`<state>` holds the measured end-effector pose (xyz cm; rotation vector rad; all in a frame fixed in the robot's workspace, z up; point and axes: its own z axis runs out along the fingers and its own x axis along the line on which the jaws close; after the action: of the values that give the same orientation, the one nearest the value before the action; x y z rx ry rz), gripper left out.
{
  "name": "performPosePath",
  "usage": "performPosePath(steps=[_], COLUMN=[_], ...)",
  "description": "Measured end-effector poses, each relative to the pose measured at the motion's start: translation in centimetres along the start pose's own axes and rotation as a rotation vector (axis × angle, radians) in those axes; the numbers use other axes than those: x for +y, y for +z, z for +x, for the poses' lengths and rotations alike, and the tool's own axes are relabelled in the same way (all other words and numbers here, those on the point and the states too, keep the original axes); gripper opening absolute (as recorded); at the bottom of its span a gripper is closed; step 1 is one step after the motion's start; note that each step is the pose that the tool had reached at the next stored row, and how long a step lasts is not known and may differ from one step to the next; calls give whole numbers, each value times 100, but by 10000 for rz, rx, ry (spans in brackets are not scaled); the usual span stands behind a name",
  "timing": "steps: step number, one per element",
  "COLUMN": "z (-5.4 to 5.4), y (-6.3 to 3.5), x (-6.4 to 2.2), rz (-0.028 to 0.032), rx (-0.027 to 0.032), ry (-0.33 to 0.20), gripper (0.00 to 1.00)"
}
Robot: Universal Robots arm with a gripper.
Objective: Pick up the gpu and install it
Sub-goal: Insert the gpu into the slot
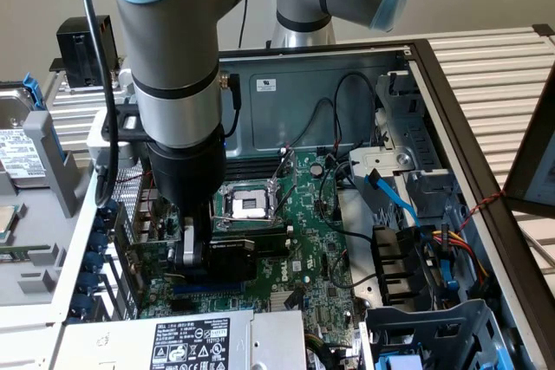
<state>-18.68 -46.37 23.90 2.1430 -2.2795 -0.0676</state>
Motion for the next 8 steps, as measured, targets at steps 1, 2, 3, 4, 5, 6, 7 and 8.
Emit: performPosePath(steps=[1,2,3,4,5,6,7,8], z=[-1,-3,-3,-4,-5,-5,-5,-6], y=[0,0,0,0,0,0,0,1], x=[-1,0,0,0,0,0,0,0], rz=[0,0,0,0,0,0,0,0], rx=[0,0,0,0,0,0,0,1], ry=[-1,-1,0,0,0,-1,-2,-2], gripper=[28,28,28,28,28,28,28,28])
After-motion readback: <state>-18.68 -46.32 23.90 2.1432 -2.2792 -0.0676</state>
